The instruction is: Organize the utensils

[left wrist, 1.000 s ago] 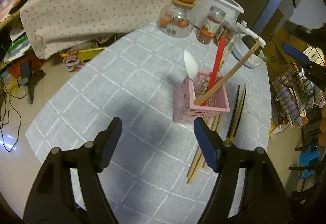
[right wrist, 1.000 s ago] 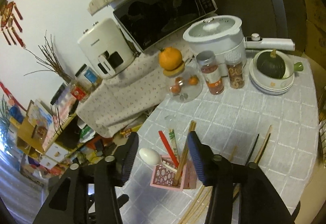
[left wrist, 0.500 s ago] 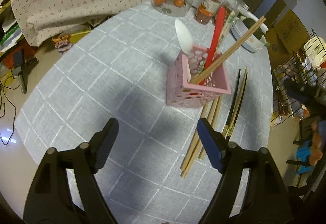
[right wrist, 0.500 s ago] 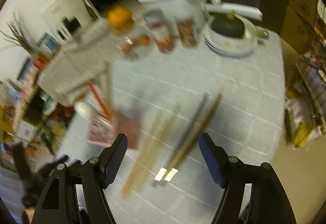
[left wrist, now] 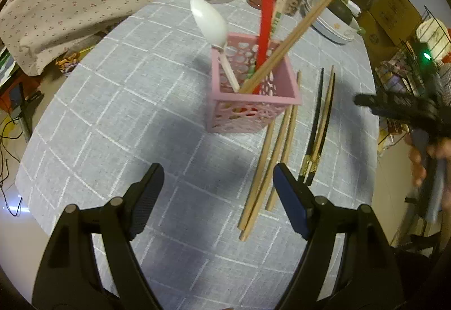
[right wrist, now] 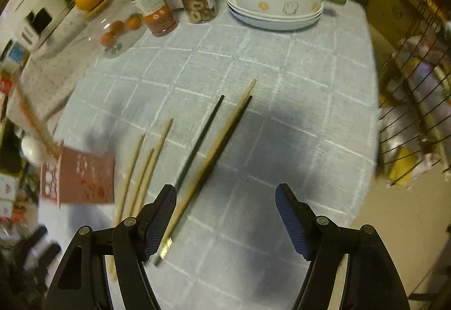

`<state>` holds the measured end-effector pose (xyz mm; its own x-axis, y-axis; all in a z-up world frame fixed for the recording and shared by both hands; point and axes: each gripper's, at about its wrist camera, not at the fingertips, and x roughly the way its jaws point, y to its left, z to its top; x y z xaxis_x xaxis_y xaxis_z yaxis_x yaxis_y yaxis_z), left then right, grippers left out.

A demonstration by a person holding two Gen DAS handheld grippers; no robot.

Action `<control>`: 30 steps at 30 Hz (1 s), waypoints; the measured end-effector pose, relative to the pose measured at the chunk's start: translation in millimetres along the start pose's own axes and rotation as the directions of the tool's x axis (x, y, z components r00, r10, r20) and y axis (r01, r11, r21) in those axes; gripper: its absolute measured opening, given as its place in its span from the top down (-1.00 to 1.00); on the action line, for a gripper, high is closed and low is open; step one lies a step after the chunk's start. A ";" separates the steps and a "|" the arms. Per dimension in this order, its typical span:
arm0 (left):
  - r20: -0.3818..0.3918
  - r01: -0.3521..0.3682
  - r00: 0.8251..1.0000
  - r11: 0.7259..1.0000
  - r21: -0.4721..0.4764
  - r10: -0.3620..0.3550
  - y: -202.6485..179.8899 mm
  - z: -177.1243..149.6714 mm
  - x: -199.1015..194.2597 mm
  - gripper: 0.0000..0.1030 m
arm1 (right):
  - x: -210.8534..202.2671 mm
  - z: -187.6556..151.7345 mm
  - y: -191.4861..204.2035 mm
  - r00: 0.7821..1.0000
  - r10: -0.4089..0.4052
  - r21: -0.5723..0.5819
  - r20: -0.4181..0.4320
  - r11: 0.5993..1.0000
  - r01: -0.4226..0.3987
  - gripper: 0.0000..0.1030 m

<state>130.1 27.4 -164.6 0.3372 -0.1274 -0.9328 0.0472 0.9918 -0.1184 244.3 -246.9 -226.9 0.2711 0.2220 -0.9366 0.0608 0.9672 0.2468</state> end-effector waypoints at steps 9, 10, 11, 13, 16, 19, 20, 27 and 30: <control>-0.010 0.008 1.000 1.000 0.024 -0.007 -5.7 -1.1 2.6 -0.55 | 37.2 20.0 -4.6 1.000 0.019 0.033 -0.014 0.999 -0.019 0.50; -0.014 0.010 1.000 1.000 0.022 -0.009 -5.6 -1.5 3.2 -0.55 | 39.1 20.7 -5.0 1.000 0.025 0.036 -0.015 0.999 -0.024 0.50; -0.018 0.017 1.000 1.000 0.017 -0.017 -5.2 -2.0 3.9 -0.55 | 40.9 20.9 -5.1 1.000 0.026 0.039 -0.018 0.999 -0.025 0.52; -0.025 0.025 0.999 1.000 0.013 -0.025 -4.7 -1.8 5.5 -0.55 | 47.0 20.3 -4.4 0.999 0.025 0.047 -0.032 0.999 -0.023 0.58; -0.026 0.022 0.999 1.000 0.019 -0.021 -5.7 -2.9 5.8 -0.55 | 50.5 20.3 -2.5 0.999 0.035 0.060 -0.036 0.998 -0.033 0.60; -0.021 0.016 1.000 1.000 0.022 -0.016 -5.6 -4.0 4.8 -0.55 | 54.1 20.0 -1.4 0.998 0.044 0.075 -0.053 0.996 -0.040 0.60; -0.020 0.016 1.000 1.000 0.022 -0.015 -4.8 -4.8 4.5 -0.55 | 56.2 18.5 -2.4 0.997 0.046 0.084 -0.067 0.996 -0.040 0.60; -0.032 0.016 0.999 1.000 0.024 -0.015 -1.3 -8.1 5.8 -0.55 | 53.5 14.1 -7.7 0.996 0.046 0.040 -0.078 0.998 -0.043 0.61; -0.039 0.016 0.999 0.999 0.030 -0.015 -1.0 -8.5 6.7 -0.55 | 52.7 10.8 8.7 0.994 0.016 -0.088 -0.110 0.996 -0.026 0.62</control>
<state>124.3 25.6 -173.6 0.2996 -0.1421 -0.9434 0.0805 0.9891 -0.1234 269.4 -228.2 -271.4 0.1652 0.2499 -0.9541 -0.0315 0.9682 0.2481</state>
